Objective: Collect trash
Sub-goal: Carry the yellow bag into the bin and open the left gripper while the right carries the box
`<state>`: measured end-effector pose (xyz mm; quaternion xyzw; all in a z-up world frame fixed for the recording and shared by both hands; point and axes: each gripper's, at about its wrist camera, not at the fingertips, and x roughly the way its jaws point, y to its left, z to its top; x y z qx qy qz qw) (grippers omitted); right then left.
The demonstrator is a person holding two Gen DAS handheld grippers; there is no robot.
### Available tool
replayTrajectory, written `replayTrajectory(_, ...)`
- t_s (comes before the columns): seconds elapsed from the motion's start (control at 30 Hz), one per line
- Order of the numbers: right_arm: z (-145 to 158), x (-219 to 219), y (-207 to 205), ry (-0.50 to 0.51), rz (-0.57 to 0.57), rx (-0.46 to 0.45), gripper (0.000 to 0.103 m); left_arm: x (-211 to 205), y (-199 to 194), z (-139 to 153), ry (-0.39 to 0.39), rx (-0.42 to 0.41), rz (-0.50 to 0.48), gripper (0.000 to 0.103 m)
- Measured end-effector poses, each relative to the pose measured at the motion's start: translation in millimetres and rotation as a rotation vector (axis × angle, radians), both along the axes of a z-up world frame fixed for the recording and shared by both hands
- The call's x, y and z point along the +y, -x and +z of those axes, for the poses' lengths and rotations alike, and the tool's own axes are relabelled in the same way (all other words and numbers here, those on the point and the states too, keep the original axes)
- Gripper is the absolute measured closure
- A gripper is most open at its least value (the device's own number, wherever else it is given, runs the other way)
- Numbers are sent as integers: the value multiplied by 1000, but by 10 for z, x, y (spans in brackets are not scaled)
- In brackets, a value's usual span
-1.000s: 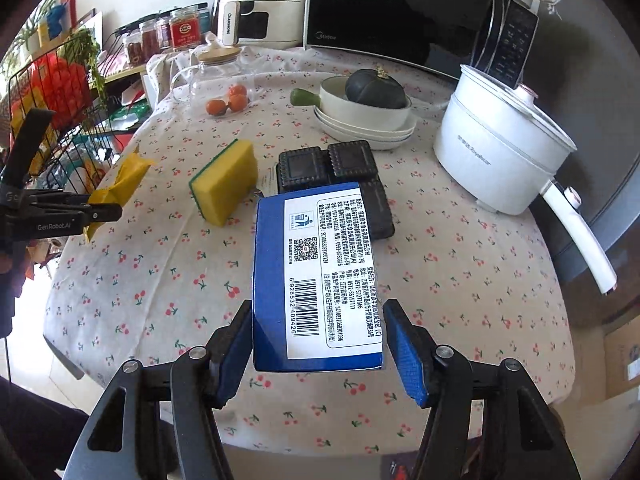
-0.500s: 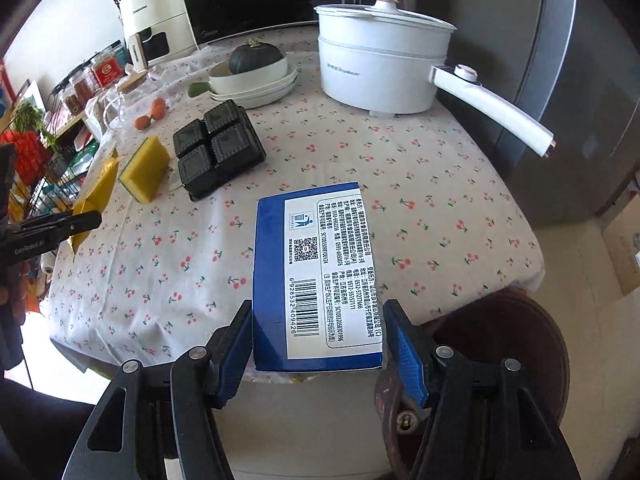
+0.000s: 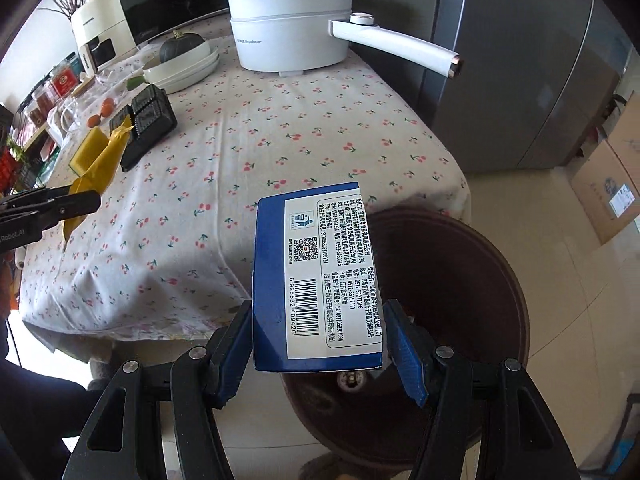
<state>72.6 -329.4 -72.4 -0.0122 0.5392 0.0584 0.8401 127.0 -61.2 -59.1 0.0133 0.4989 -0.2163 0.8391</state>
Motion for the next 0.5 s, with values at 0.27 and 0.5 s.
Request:
replayTrajectory(0.27,-123,-556,225,-12,-108,31,39,-814,85,-101,0,10,-174,56)
replayTrajectory(0.5,-252,-1016,423,-33,-213,78,39,-1473,127,-311,-10,36,-289,56)
